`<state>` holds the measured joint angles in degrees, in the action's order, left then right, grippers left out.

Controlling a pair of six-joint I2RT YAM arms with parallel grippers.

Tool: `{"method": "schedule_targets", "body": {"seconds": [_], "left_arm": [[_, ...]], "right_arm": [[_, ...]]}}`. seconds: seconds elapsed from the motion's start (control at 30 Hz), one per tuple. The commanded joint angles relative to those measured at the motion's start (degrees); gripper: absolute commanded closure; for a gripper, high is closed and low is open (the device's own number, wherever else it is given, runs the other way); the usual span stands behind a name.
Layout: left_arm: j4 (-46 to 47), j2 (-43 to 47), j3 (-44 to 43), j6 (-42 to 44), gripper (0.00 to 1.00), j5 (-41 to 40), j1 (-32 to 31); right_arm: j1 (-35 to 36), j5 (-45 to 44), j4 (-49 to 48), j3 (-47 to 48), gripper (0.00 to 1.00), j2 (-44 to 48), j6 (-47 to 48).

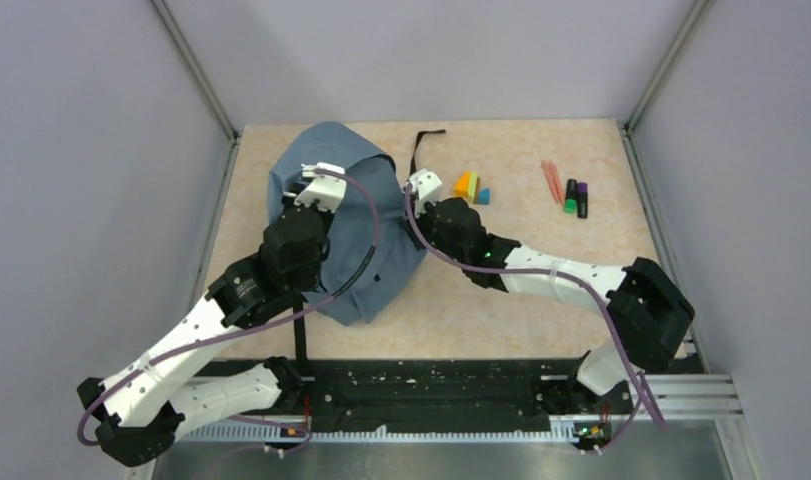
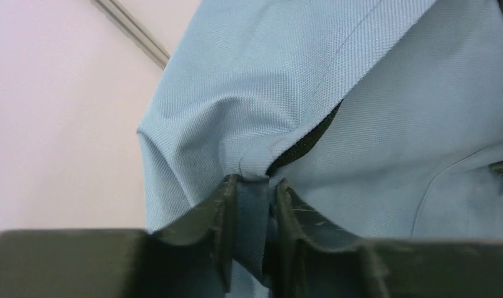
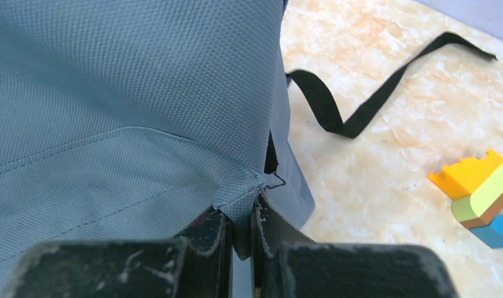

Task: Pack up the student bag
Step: Adjust the student bag at the center of the board.

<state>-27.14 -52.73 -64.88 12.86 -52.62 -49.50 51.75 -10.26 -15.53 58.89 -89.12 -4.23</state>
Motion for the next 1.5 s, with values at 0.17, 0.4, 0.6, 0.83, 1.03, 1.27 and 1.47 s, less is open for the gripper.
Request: {"method": "schedule_targets", "body": {"seconds": [0.17,0.4,0.6,0.83,1.03,1.27,1.47], "left_arm": [[0.36,7.79,-4.27,-5.13,1.0,9.31,1.51],[-4.07,3.69,-18.43,-14.49,1.0,25.34,1.46],[-0.37,4.74,-11.13,-22.67,1.0,30.35,1.63],[5.73,9.58,9.79,-35.91,1.0,40.53,13.18],[7.34,10.21,18.21,-37.38,1.0,50.44,30.22],[-3.23,6.34,14.43,-29.83,1.0,43.99,38.67],[-8.38,7.85,14.17,-22.37,0.68,33.57,38.6]], "right_arm": [[-0.28,0.64,-10.39,3.05,1.0,15.84,2.81],[0.33,4.46,-4.58,5.71,1.0,26.13,6.12],[0.36,2.67,3.29,9.84,1.0,27.87,6.67],[-1.84,5.68,17.9,19.15,1.0,15.77,5.26],[-2.32,7.43,18.57,27.0,1.0,-0.98,5.19],[-2.19,12.11,10.28,31.84,1.0,-16.85,1.02],[-1.21,13.04,4.28,29.22,1.0,-23.48,-2.16]]}}
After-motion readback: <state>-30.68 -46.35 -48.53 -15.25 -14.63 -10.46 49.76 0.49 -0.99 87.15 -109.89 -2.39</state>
